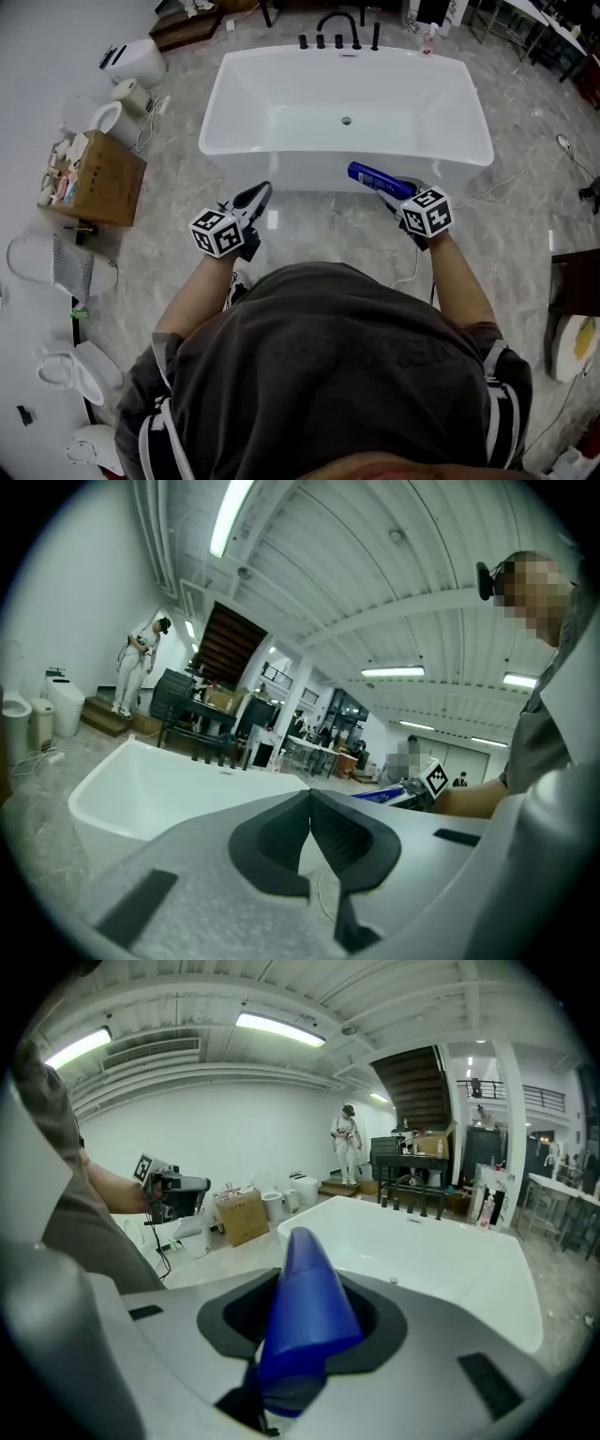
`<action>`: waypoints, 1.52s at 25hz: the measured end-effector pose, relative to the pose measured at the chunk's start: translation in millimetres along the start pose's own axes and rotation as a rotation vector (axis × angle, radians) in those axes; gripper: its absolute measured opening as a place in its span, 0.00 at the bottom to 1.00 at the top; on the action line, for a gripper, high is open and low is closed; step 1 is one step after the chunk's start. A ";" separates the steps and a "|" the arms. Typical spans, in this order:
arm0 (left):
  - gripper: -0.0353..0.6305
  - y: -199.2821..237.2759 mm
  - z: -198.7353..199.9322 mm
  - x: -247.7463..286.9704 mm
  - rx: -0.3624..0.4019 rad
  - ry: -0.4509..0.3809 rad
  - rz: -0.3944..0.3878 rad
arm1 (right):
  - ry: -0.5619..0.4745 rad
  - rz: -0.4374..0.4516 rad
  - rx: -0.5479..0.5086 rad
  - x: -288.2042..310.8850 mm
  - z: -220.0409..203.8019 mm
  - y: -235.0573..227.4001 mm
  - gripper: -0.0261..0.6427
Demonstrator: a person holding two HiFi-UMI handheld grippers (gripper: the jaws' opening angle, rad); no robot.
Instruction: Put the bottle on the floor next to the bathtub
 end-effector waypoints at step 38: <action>0.06 498.0 17.6 -220.3 -0.024 0.105 0.015 | 0.300 0.135 -0.334 498.6 77.7 240.2 0.24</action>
Point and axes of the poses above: the fingertips, and each gripper's own axes: x forward along the fingers, y to its left, z out of its top, the point moved 1 cm from there along -x, backward along the fingers, and after that the axes turned 10 degrees about -y, right-handed, at the moved point
